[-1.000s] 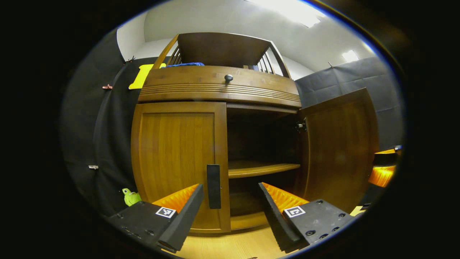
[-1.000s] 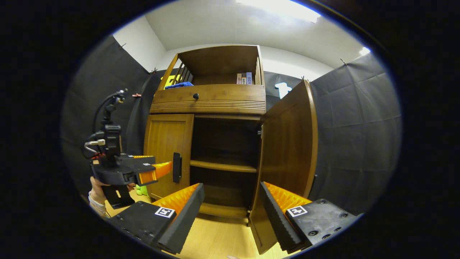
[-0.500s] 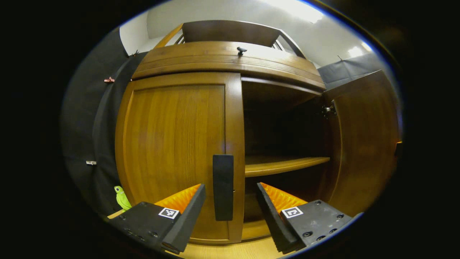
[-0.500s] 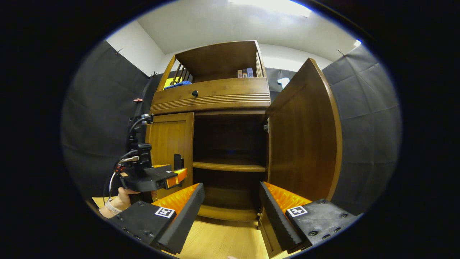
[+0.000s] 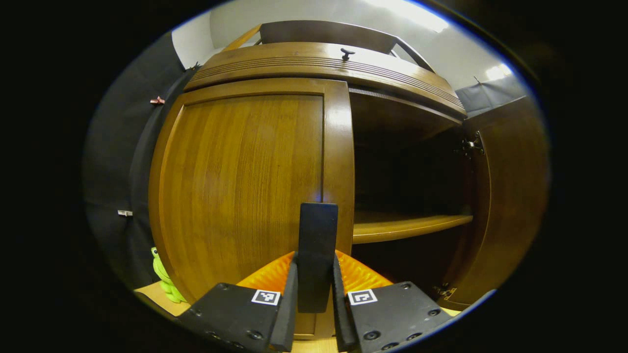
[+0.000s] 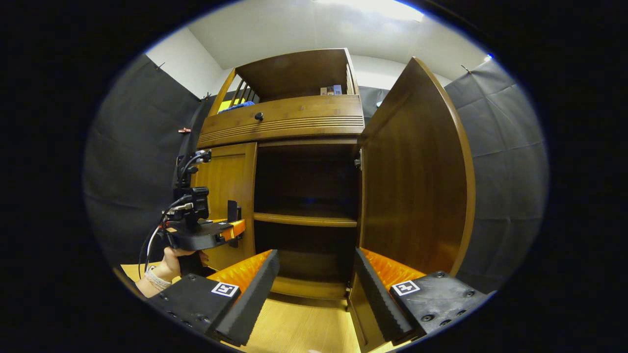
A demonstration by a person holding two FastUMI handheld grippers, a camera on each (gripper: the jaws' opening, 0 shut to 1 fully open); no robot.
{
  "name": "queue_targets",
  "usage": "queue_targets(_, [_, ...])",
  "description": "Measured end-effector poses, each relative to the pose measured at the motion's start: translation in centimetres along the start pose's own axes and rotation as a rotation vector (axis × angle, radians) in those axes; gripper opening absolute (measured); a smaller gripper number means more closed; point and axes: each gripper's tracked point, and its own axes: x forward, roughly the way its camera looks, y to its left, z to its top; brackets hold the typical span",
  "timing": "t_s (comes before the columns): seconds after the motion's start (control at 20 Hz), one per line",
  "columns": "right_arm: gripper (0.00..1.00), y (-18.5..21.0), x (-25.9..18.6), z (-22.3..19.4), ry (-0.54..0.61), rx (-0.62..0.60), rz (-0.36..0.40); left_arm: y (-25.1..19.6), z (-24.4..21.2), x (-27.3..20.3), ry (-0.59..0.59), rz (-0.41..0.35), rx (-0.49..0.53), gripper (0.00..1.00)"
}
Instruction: Open the right door of the double-door shoe cabinet with the right hand, and open the left door with the left hand.
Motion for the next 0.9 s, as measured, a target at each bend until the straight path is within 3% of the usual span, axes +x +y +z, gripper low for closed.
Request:
queue_targets(0.1, [0.97, 0.0, 0.2, -0.3, 0.010, -0.011, 0.002, -0.1, 0.0, -0.2, 0.010, -0.008, -0.004, 0.34])
queue_targets(0.6, [0.99, 1.2, -0.4, 0.6, 0.022, -0.043, 0.026, 0.6, 0.2, -5.3, 0.068, -0.094, -0.043, 0.31])
queue_targets(0.9, [0.99, 1.8, -1.6, 0.3, 0.050, -0.052, 0.000, 1.3, 0.4, -8.0, 0.078, -0.120, -0.051, 0.31])
